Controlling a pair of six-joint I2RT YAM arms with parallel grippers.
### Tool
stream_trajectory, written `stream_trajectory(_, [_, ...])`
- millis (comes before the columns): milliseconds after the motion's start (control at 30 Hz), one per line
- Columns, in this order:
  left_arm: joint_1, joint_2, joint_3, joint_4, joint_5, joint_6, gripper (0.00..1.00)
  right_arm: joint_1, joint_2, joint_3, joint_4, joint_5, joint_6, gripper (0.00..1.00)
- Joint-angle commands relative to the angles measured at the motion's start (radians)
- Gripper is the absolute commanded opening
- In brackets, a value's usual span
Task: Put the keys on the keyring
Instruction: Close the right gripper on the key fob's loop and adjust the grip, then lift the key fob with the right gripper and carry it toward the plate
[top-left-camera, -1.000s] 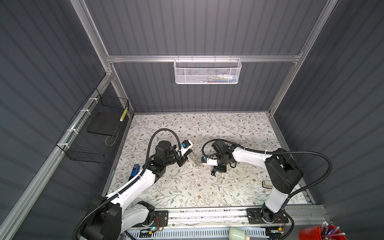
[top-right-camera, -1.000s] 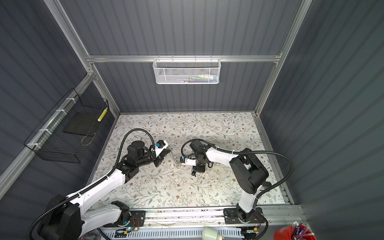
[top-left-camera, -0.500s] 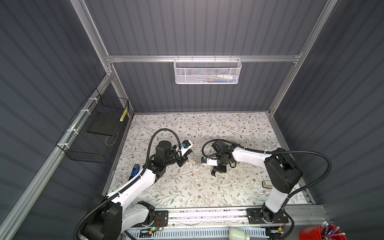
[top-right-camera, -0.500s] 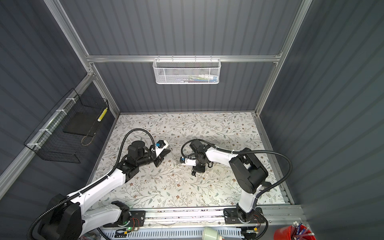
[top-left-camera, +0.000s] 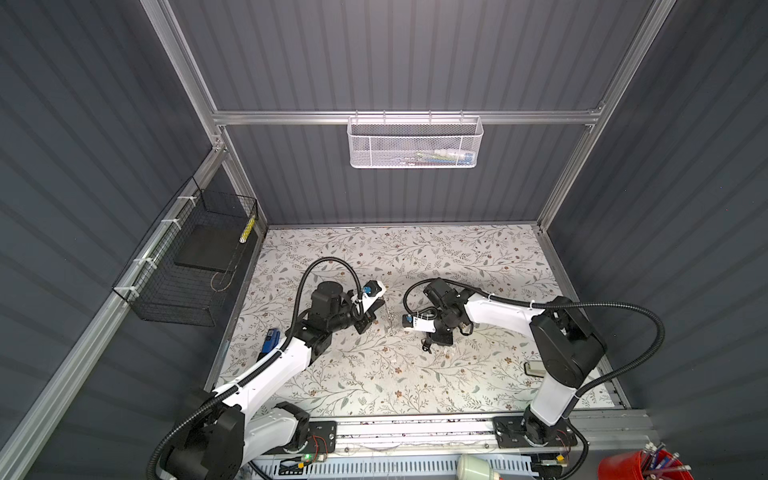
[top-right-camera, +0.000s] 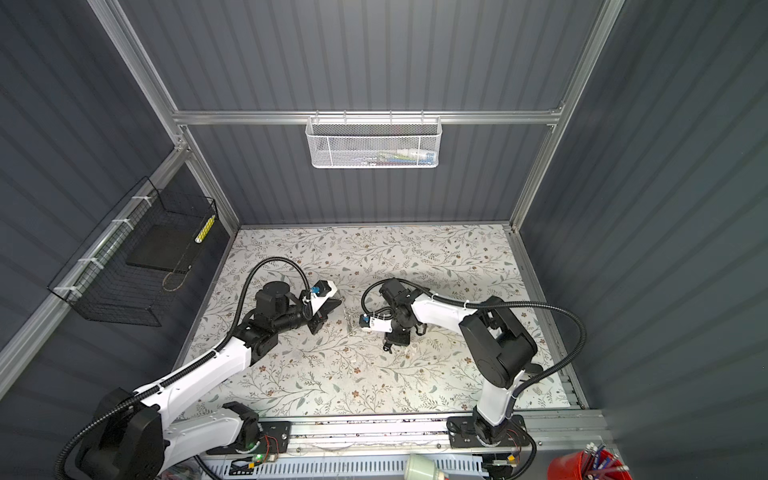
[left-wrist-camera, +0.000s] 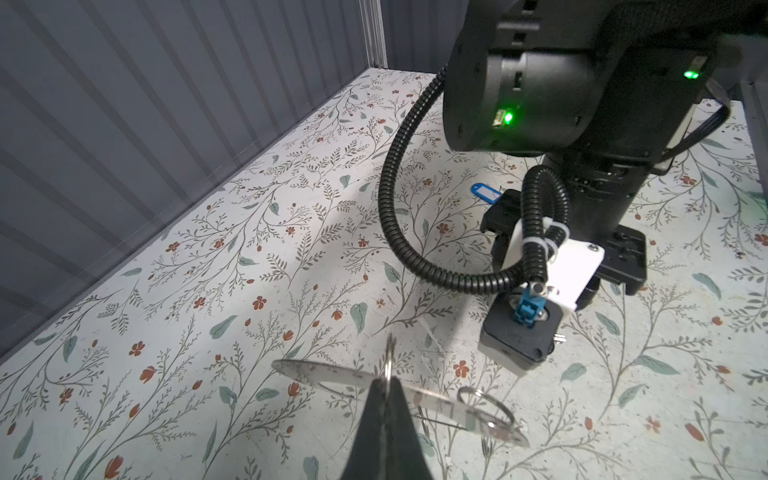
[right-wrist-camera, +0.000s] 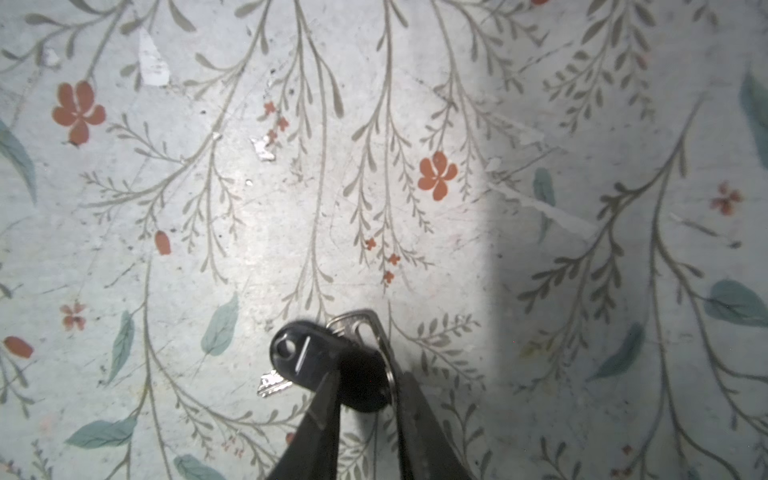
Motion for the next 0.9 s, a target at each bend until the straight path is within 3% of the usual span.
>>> stream_trajectory(0, [0.000,0.005,0.011,0.021,0.021,0.008,0.00,-0.009,-0.011,0.016,-0.038,-0.011,-0.016,0.23])
stream_trajectory(433, [0.000,0.010,0.012,0.020,0.023,0.007,0.00,-0.009,-0.004,0.021,-0.033,-0.034,-0.012,0.11])
stream_trajectory(867, [0.000,0.015,0.014,0.020,0.026,0.008,0.00,-0.008,0.013,0.032,-0.029,-0.030,-0.008,0.13])
